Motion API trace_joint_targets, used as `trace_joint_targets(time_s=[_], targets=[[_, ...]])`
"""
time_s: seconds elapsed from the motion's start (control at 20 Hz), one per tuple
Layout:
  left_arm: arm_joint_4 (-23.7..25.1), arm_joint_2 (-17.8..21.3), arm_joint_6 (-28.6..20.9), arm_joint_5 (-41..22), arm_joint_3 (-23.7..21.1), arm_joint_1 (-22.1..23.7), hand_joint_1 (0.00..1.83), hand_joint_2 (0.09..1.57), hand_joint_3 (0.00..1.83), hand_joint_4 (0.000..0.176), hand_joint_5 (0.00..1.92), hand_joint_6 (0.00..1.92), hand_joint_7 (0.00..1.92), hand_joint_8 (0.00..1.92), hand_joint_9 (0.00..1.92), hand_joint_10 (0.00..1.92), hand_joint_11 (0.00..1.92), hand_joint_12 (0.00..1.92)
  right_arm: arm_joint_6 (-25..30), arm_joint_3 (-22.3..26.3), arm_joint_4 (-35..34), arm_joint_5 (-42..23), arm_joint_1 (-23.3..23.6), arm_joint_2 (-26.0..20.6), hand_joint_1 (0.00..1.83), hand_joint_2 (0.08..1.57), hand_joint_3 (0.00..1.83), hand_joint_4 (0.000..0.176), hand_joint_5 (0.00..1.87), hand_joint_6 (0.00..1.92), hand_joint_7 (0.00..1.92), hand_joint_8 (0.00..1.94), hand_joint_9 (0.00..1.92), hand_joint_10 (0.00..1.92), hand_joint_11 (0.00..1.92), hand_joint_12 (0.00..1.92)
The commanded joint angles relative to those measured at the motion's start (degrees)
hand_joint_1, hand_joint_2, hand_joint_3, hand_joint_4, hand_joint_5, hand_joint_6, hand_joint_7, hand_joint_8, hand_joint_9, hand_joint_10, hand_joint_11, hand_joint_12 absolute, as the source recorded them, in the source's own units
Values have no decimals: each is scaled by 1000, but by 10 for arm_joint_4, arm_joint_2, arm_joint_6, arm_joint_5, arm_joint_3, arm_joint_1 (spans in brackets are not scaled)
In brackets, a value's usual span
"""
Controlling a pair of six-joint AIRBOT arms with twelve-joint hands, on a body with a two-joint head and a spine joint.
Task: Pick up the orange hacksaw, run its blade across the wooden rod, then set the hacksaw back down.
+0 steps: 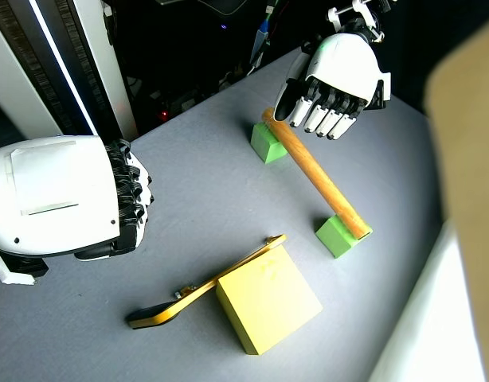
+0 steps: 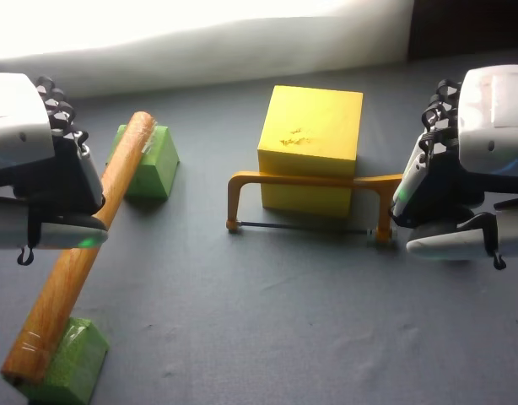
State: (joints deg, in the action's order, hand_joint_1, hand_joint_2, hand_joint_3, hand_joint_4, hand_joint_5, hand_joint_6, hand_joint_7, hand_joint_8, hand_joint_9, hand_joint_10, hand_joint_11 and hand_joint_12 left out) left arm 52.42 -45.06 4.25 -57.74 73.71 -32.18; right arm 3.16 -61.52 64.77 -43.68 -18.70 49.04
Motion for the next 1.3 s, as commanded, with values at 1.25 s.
trace_joint_targets(time_s=[1.25], targets=[[82, 29, -23, -121, 33, 19, 0, 1195, 2, 0, 0, 0, 0, 0, 0, 0, 1, 2, 170, 39, -369, -37, -163, -178, 560, 984, 0, 0, 68, 0, 82, 0, 88, 0, 0, 485]])
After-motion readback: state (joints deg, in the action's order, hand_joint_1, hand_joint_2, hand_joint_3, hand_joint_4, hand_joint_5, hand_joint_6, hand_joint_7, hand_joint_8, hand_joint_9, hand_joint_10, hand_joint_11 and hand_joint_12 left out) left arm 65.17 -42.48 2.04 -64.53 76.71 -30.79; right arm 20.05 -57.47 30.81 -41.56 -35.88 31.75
